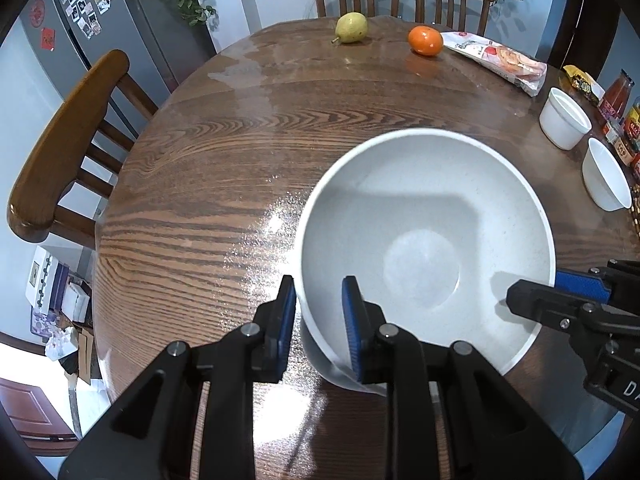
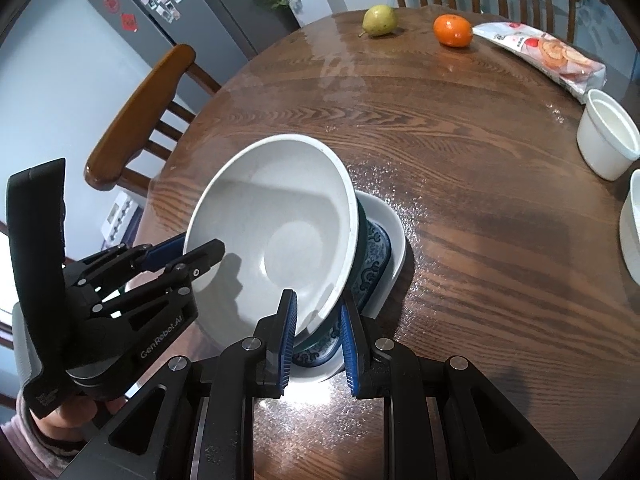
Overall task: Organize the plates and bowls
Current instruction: 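Lower the large white bowl onto the teal plate and open both grippers, then withdraw both grippers and move them toward the medium white bowl, then grasp the medium white bowl rim with the right gripper while the left gripper grasps it too, then carry the medium white bowl with both grippers over the large white bowl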
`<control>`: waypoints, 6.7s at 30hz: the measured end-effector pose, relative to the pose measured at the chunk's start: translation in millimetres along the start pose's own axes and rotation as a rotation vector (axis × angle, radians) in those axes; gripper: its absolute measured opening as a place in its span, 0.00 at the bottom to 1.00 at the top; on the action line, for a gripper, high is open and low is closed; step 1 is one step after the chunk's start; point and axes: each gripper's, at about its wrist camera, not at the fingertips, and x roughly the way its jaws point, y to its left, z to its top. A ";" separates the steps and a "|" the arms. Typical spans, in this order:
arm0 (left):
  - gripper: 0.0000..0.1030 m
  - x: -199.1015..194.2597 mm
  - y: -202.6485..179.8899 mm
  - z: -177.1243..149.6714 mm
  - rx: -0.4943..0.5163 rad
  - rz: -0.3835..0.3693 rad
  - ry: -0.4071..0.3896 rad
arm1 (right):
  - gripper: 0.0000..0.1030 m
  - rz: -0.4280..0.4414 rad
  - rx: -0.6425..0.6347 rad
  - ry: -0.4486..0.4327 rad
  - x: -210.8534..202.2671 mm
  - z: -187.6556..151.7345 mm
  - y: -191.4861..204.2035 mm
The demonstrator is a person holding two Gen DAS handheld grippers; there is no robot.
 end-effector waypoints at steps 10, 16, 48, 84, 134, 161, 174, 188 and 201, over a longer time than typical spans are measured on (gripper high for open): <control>0.22 -3.7 1.9 -0.6 -0.009 0.001 -0.011 | 0.21 -0.016 0.005 -0.020 -5.2 1.1 -3.5; 0.34 -9.3 3.6 0.0 -0.021 -0.002 -0.028 | 0.21 -0.018 0.000 -0.042 -11.0 -1.2 -1.4; 0.84 -38.2 -12.9 4.2 -0.030 -0.002 -0.115 | 0.60 -0.021 0.063 -0.162 -44.2 -8.8 -16.8; 0.84 -54.0 -162.4 27.3 0.228 -0.205 -0.173 | 0.60 -0.255 0.287 -0.328 -139.6 -57.7 -128.4; 0.12 34.9 -302.4 81.6 0.327 -0.303 -0.031 | 0.12 -0.299 0.465 -0.254 -104.2 -27.5 -257.3; 0.14 -42.0 -240.2 49.7 0.333 -0.239 -0.226 | 0.12 -0.264 0.352 -0.358 -143.7 -49.5 -171.9; 0.14 -51.8 -181.8 34.6 0.265 -0.167 -0.256 | 0.12 -0.215 0.229 -0.329 -124.8 -42.0 -121.5; 0.15 -53.7 -112.7 33.1 0.137 -0.098 -0.232 | 0.12 -0.133 0.077 -0.285 -96.8 -13.0 -63.3; 0.16 -53.2 -37.4 27.1 0.047 0.008 -0.183 | 0.12 -0.022 -0.058 -0.198 -55.5 8.5 -3.8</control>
